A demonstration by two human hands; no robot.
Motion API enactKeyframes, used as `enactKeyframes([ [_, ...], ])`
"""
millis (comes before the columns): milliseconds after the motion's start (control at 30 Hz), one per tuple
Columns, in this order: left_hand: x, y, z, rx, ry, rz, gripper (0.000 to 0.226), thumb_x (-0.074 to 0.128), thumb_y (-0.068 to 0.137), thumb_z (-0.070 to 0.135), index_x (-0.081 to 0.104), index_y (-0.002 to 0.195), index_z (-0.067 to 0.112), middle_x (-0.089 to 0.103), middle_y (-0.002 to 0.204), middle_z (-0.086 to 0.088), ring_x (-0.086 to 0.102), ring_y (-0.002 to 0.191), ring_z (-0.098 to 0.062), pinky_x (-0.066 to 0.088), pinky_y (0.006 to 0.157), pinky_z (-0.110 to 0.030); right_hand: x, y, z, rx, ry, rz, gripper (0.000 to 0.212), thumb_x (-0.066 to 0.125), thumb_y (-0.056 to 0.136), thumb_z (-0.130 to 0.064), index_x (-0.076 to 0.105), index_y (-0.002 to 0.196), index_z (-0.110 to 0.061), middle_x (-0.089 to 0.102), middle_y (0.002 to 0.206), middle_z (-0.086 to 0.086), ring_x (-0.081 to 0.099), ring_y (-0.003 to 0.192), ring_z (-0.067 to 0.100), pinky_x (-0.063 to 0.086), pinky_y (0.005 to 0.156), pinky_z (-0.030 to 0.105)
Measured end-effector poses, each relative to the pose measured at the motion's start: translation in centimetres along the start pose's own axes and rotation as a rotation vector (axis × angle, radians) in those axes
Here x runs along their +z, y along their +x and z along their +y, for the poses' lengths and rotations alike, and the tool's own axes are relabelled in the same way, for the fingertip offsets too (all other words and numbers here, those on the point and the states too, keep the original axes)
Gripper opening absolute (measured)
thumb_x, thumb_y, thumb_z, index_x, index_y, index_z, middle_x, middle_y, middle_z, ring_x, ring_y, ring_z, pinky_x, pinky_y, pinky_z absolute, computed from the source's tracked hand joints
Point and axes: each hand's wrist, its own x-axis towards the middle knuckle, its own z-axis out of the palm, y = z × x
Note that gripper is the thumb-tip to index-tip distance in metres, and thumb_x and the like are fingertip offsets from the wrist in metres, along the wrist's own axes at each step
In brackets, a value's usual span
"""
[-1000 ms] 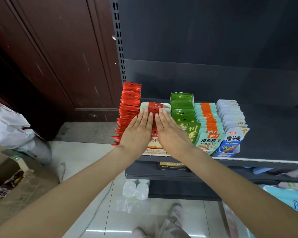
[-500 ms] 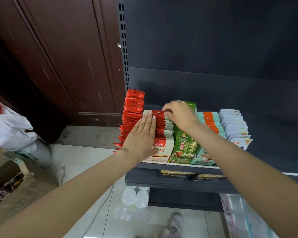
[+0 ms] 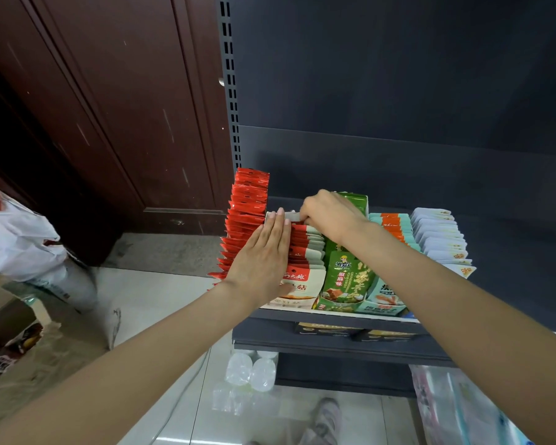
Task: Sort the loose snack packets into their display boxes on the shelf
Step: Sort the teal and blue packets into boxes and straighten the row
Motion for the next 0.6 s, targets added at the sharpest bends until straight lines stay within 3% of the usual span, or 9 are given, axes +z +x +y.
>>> enactKeyframes([
  [67, 0.0, 0.2, -0.2, 0.001, -0.016, -0.014, 0.107, 0.046, 0.086, 0.063, -0.019, 0.145, 0.001, -0.021, 0.154, -0.017, -0.016, 0.143, -0.030, -0.007, 0.115, -0.037, 0.2, -0.9, -0.1, 0.054, 0.107, 0.074, 0.018, 0.050, 0.093, -0.013, 0.068, 0.090, -0.011, 0.068, 0.087, 0.009, 0.064, 0.077, 0.025, 0.050, 0.064, 0.033],
  [133, 0.1, 0.4, -0.3, -0.001, -0.050, -0.023, 0.110, 0.049, 0.084, 0.064, -0.018, 0.146, 0.002, -0.022, 0.154, -0.016, -0.017, 0.143, -0.029, -0.004, 0.118, -0.038, 0.7, -2.9, -0.9, 0.141, 0.232, 0.231, 0.026, 0.044, 0.098, -0.018, 0.064, 0.113, -0.014, 0.067, 0.110, 0.010, 0.065, 0.095, 0.025, 0.055, 0.080, 0.037],
  [167, 0.2, 0.6, -0.4, -0.005, -0.067, -0.025, 0.111, 0.050, 0.083, 0.064, -0.018, 0.146, 0.003, -0.023, 0.154, -0.016, -0.018, 0.143, -0.028, -0.003, 0.119, -0.038, 1.0, -4.0, -1.4, 0.165, 0.276, 0.250, 0.034, 0.042, 0.099, -0.025, 0.054, 0.129, -0.014, 0.059, 0.128, 0.009, 0.059, 0.113, 0.025, 0.050, 0.094, 0.037],
  [233, 0.0, 1.1, -0.7, 0.005, -0.079, -0.040, 0.114, 0.052, 0.081, 0.065, -0.019, 0.146, 0.003, -0.025, 0.154, -0.015, -0.020, 0.143, -0.027, -0.004, 0.119, -0.039, 1.6, -5.5, -2.3, 0.116, 0.261, 0.084, 0.064, 0.035, 0.097, -0.049, 0.023, 0.148, -0.012, 0.022, 0.156, 0.007, 0.023, 0.143, 0.021, 0.021, 0.115, 0.035],
  [300, -0.1, 1.6, -1.1, 0.026, -0.082, -0.071, 0.118, 0.054, 0.078, 0.067, -0.021, 0.146, 0.005, -0.026, 0.154, -0.014, -0.021, 0.143, -0.026, -0.005, 0.119, -0.039, 2.2, -5.9, -2.4, 0.044, 0.188, -0.098, 0.092, 0.028, 0.088, -0.069, -0.004, 0.150, -0.010, -0.009, 0.158, 0.007, -0.009, 0.146, 0.016, -0.004, 0.116, 0.032],
  [367, -0.2, 2.1, -1.4, 0.043, -0.090, -0.099, 0.124, 0.057, 0.074, 0.070, -0.021, 0.146, 0.006, -0.027, 0.153, -0.013, -0.023, 0.142, -0.025, -0.006, 0.119, -0.040, 2.7, -5.7, -1.5, 0.005, 0.127, -0.183, 0.107, 0.032, 0.080, -0.077, -0.016, 0.148, -0.009, -0.022, 0.155, 0.008, -0.021, 0.143, 0.015, -0.011, 0.115, 0.033],
  [467, -0.3, 2.3, -1.6, 0.067, -0.095, -0.116, 0.127, 0.058, 0.072, 0.071, -0.023, 0.145, 0.006, -0.028, 0.153, -0.012, -0.026, 0.141, -0.024, -0.010, 0.118, -0.040, 3.1, -5.5, -0.4, -0.043, 0.032, -0.213, 0.117, 0.042, 0.077, -0.077, -0.022, 0.145, -0.008, -0.029, 0.153, 0.008, -0.026, 0.141, 0.017, -0.011, 0.118, 0.035],
  [600, -0.2, 1.7, -1.4, 0.075, -0.117, -0.081, 0.118, 0.057, 0.079, 0.065, -0.022, 0.145, 0.007, -0.026, 0.154, -0.012, -0.022, 0.142, -0.024, -0.011, 0.114, -0.033, 3.5, -5.4, -1.1, -0.043, -0.021, -0.174, 0.110, 0.048, 0.084, -0.065, -0.021, 0.146, -0.006, -0.027, 0.153, 0.011, -0.022, 0.143, 0.020, -0.008, 0.118, 0.034],
])
